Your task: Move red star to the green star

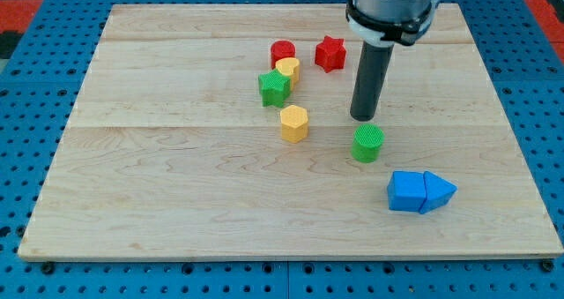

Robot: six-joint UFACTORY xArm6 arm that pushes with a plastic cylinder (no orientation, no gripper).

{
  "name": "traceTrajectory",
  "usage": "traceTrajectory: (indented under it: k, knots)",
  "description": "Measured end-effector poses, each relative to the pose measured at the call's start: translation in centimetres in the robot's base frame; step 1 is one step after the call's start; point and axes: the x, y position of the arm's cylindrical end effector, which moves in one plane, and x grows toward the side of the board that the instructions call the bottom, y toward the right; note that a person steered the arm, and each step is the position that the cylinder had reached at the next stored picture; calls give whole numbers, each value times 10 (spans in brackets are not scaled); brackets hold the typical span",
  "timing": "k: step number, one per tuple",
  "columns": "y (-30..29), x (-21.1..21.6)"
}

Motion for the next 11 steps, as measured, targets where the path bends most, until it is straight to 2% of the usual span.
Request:
traceTrajectory:
  k: [1,2,3,5,6,7,9,10,11]
  knots:
    - [-10,28]
    - [27,47]
    - [18,29]
    - [90,-73]
    - [77,-127]
    - [-6,-141]
    - [-29,-63]
    - [-32,-80]
    - [-46,-41]
